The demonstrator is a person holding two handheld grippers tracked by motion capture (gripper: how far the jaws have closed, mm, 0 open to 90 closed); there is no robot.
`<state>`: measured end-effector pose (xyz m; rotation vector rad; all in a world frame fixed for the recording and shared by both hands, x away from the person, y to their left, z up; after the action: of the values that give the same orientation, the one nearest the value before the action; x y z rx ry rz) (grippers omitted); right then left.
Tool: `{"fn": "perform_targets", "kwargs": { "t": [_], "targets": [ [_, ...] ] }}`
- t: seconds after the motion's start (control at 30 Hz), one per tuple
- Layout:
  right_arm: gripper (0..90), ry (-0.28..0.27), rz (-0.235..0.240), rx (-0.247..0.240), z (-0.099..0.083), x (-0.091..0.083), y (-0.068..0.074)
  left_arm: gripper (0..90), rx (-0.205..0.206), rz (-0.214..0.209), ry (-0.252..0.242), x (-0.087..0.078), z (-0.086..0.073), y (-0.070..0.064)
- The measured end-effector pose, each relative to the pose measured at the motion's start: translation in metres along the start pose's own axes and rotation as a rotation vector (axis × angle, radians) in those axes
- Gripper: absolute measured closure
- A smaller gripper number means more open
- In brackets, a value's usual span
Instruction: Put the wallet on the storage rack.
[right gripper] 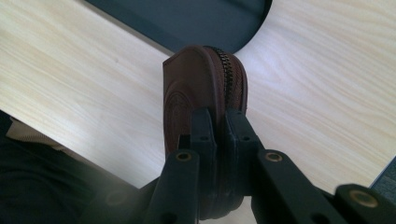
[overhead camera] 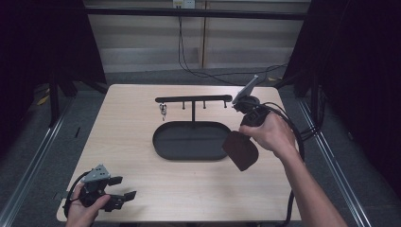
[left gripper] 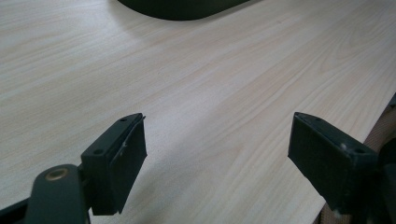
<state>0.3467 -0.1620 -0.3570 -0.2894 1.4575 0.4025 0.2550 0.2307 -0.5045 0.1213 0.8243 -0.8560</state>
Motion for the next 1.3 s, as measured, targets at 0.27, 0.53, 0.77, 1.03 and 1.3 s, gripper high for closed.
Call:
{"fn": "perform_targets", "kwargs": {
  "t": [0.27, 0.53, 0.77, 1.03, 1.3],
  "targets": [
    [83.3, -0.012, -0.007, -0.002, 0.018, -0.001, 0.001, 19.1, -0.002, -0.002, 0.002, 0.001, 0.001, 0.001],
    [83.3, -0.024, -0.009, 0.022, 0.034, 0.0, -0.003, 19.1, -0.01, -0.001, -0.001, 0.001, 0.0, 0.001],
    [83.4, -0.039, -0.007, 0.049, 0.047, 0.0, -0.005, 19.1, -0.001, -0.002, 0.001, 0.001, 0.001, 0.001],
    [83.3, -0.063, 0.004, 0.101, 0.055, 0.005, -0.014, 19.1, 0.006, -0.006, 0.002, 0.0, 0.0, -0.001],
    [83.4, -0.096, 0.043, 0.153, 0.063, 0.02, -0.026, 19.1, 0.006, -0.004, -0.002, 0.0, 0.0, 0.0]
  ]
}}
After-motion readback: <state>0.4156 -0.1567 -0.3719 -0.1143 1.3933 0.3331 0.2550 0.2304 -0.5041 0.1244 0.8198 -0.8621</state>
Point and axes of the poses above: each handheld gripper's, and its own axes: x roughly forward along the jaws, z roughly out of its top, y roughly to its left, the point moved 6 cm from there along x, roughly forward along the jaws, and after that the axes turned 2 degrees about y, right-handed, at the moved point
